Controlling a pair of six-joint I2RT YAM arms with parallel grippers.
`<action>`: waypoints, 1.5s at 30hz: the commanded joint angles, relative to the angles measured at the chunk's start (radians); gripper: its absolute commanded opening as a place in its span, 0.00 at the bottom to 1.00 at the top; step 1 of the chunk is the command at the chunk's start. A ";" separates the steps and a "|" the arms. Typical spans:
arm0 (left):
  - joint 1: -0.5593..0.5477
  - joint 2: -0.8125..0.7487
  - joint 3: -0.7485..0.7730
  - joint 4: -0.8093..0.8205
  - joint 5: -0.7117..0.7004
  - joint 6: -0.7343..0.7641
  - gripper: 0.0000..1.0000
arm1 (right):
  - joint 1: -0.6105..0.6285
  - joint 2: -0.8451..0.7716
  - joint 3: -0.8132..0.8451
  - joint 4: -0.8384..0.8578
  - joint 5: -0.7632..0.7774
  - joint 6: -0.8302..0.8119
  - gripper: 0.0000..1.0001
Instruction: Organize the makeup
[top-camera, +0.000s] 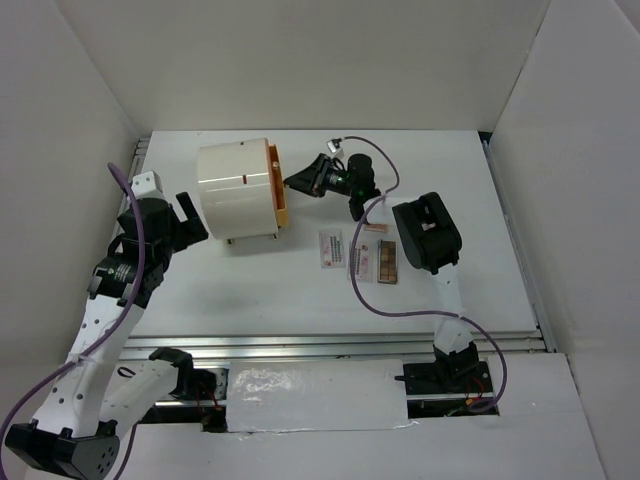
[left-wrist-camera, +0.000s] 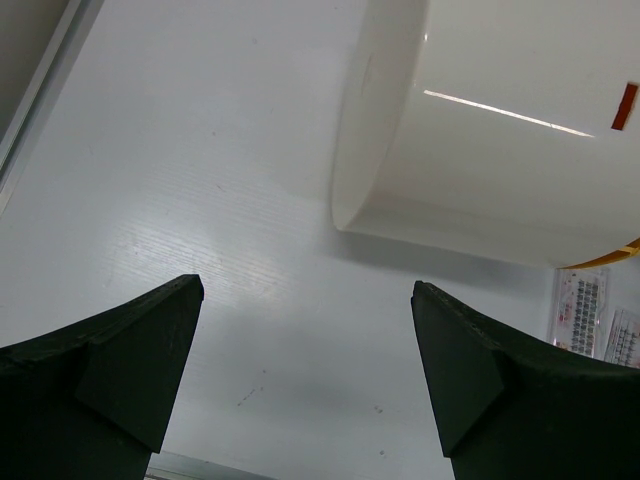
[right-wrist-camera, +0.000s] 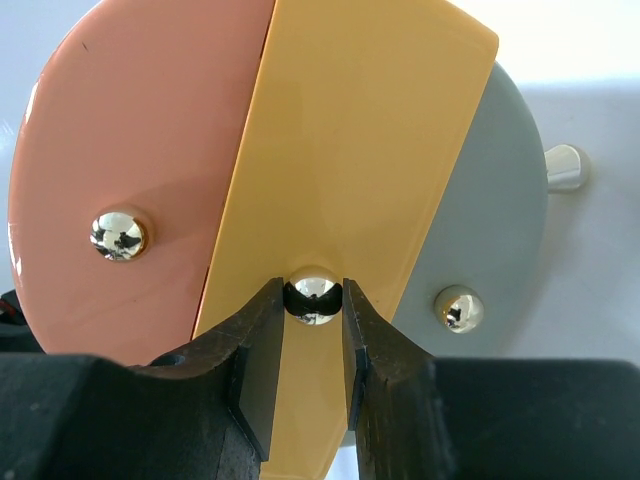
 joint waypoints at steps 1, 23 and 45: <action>0.004 -0.002 0.000 0.036 -0.001 0.012 0.99 | -0.028 -0.057 -0.040 0.027 -0.023 -0.013 0.30; 0.036 0.012 0.001 0.050 0.042 0.020 0.99 | 0.009 -0.171 -0.219 -0.034 0.030 -0.026 0.27; -0.010 0.311 0.318 0.180 0.394 0.003 0.99 | -0.010 -0.160 -0.192 -0.165 -0.029 -0.109 0.31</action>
